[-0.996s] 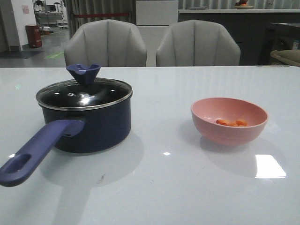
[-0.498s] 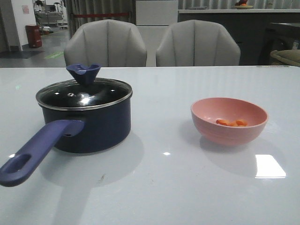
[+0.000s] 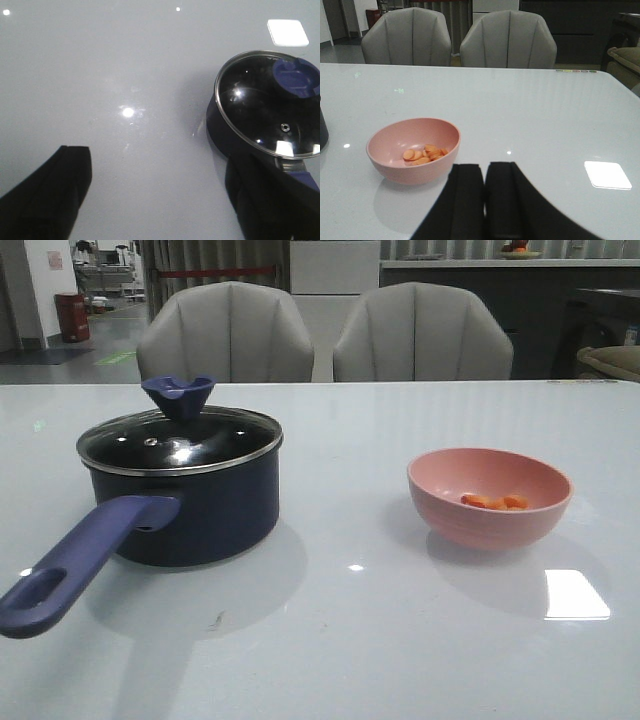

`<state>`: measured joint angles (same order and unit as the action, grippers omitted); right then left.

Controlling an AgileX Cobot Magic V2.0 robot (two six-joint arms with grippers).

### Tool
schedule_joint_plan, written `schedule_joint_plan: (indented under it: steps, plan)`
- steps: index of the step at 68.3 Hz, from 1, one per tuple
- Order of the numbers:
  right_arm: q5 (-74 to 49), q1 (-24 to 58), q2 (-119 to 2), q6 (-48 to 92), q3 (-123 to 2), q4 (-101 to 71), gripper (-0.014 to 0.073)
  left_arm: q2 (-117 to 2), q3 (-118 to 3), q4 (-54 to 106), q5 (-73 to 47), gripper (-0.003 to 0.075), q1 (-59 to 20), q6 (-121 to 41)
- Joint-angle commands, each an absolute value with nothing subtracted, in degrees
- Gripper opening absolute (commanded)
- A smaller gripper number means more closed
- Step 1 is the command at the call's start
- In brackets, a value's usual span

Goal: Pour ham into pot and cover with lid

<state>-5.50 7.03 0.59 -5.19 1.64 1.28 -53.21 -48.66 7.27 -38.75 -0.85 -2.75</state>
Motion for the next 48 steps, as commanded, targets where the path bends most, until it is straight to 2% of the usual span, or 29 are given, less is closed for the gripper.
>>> schedule_joint_plan:
  steps: [1, 34, 48]
  plan:
    - [-0.6, 6.65, 1.73, -4.92, 1.23, 2.02, 0.0157, -58.66, -54.04, 9.52, -36.71, 0.0604, -2.71, -2.23]
    - [-0.6, 6.65, 1.73, -4.92, 1.23, 2.02, 0.0157, -86.09, -75.65, 8.97, -39.08, 0.0603, -20.23, 1.83]
    - [-0.6, 6.65, 1.73, -4.92, 1.23, 2.02, 0.0157, -94.54, -85.86, -0.38, -44.45, 0.0604, -24.37, 11.11]
